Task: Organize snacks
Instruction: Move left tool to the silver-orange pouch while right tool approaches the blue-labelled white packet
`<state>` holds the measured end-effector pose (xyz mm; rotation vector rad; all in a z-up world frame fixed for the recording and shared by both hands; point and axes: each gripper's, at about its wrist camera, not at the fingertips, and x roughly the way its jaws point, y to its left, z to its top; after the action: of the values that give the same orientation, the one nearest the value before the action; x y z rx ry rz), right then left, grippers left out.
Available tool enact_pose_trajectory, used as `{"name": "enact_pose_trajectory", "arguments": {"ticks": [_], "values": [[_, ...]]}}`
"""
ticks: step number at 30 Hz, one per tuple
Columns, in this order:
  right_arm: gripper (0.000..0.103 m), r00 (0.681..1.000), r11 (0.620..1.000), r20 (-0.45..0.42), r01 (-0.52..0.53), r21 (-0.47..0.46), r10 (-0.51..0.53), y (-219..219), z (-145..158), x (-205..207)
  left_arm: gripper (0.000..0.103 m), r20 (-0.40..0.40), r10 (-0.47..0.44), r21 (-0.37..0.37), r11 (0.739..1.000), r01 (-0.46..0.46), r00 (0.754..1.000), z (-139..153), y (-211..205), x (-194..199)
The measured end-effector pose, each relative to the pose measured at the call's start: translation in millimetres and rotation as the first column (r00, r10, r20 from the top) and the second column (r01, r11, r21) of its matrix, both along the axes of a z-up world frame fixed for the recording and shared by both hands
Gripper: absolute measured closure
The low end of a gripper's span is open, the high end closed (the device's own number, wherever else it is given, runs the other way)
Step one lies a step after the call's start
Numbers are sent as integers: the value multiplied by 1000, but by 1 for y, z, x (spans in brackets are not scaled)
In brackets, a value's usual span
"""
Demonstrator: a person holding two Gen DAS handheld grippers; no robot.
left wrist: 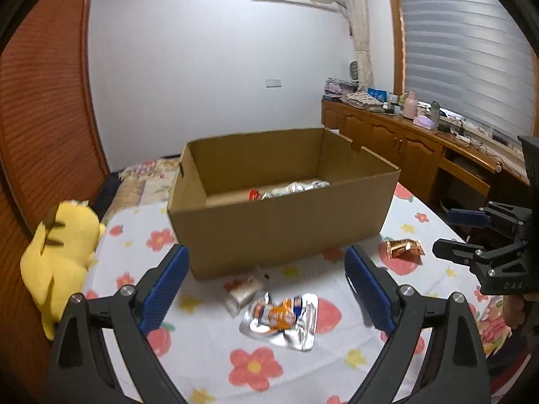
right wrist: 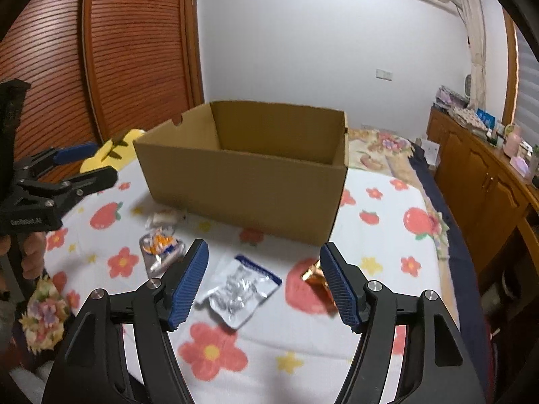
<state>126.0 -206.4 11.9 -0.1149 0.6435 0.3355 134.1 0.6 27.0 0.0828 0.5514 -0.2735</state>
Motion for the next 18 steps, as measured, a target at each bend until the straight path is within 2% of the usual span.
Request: {"name": "enact_pose_trajectory", "arguments": {"ticks": [8, 18], "values": [[32, 999, 1000, -32, -5, -13, 4, 9, -21, -7, 9, 9, 46, 45, 998, -47, 999, -35, 13, -17], [29, 995, 1000, -95, 26, 15, -24, 19, -52, 15, 9, -108, 79, -17, 997, -82, 991, -73, 23, -8]]}}
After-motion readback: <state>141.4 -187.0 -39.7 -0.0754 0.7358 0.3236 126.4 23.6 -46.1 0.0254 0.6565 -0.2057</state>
